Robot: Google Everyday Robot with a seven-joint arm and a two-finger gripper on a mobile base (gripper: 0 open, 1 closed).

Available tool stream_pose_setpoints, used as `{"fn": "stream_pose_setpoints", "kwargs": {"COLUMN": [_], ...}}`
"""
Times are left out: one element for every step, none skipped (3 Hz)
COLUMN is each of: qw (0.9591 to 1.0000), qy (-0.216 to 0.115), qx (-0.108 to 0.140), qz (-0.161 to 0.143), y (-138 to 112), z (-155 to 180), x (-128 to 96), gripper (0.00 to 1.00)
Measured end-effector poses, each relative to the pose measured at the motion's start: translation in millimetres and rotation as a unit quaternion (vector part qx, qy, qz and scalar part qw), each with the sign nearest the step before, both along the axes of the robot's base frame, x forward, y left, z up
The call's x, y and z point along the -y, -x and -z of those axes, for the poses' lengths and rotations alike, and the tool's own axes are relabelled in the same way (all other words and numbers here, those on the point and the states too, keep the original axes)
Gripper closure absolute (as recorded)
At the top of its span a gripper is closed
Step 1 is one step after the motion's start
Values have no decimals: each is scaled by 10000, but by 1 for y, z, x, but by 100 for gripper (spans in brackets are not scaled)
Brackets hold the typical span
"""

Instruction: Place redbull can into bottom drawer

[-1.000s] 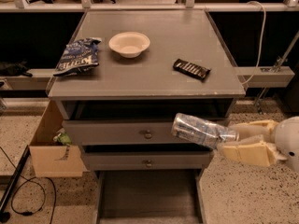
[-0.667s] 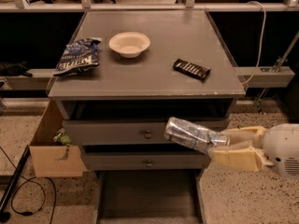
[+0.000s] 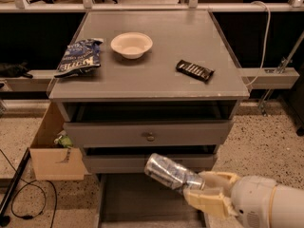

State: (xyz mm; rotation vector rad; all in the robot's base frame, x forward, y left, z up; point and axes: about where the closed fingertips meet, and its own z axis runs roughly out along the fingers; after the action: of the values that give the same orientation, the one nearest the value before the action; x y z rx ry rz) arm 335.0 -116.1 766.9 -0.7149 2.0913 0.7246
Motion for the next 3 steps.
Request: {"fn": "stream_pose_setpoints", "kwargs": {"qw": [9997, 9997, 9990], "qy": [203, 243, 429], "qx": [2, 9, 124], "qz": [101, 80, 46], "y": [19, 19, 6], "z": [93, 94, 106], "x": [-2, -3, -5], "gripper": [100, 100, 100]}}
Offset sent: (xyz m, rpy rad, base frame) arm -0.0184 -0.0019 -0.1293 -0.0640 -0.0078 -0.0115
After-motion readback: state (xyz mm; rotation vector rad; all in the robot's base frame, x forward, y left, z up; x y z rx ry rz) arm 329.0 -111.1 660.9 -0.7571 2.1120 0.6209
